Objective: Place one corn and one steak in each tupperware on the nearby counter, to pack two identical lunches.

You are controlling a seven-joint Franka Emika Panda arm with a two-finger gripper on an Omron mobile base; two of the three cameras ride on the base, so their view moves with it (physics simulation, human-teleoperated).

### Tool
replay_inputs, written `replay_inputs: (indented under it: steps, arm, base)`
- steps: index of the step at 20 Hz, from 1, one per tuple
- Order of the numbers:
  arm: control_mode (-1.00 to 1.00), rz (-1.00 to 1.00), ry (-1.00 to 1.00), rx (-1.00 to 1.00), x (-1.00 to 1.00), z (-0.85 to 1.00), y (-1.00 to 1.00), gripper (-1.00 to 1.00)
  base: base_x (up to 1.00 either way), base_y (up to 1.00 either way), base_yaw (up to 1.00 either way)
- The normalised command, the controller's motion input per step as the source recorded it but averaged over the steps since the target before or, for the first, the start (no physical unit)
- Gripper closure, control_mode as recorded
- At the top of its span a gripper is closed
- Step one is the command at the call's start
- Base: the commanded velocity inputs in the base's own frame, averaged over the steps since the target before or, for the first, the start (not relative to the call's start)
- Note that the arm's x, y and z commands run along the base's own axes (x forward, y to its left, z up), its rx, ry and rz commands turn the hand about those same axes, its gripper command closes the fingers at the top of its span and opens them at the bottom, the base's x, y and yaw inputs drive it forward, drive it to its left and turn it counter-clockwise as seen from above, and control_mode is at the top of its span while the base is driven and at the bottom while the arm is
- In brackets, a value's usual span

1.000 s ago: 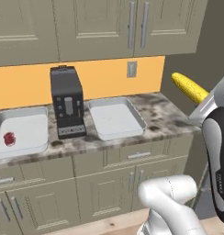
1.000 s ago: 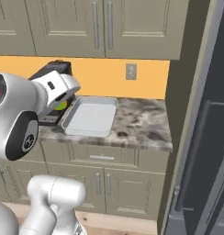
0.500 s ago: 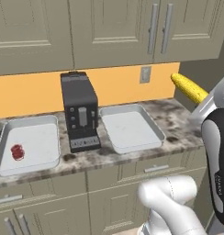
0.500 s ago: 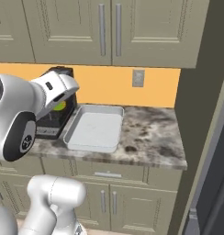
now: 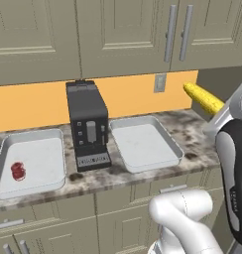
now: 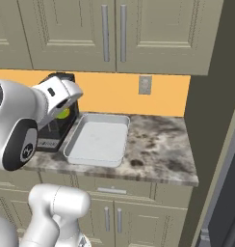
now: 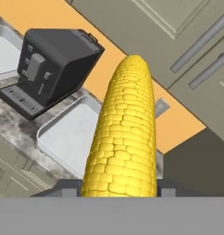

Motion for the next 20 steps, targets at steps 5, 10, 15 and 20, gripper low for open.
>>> replay_inputs:
  steps: [5, 10, 15, 20]
  arm:
    - [-1.0, 0.0, 0.05, -0.06, -0.21, -0.57, 0.0, 1.0]
    - [-1.0, 0.0, 0.23, -0.01, 0.0, -0.84, 0.0, 1.0]
    - [-1.0, -0.03, 0.33, 0.06, 0.24, -0.56, 0.0, 1.0]
    - [-1.0, -0.06, 0.15, 0.11, 0.39, -0.2, 0.0, 1.0]
  base:
    - [0.0, 0.0, 0.0]
    - [0.0, 0.0, 0.0]
    - [0.0, 0.0, 0.0]
    - [0.0, 0.0, 0.0]
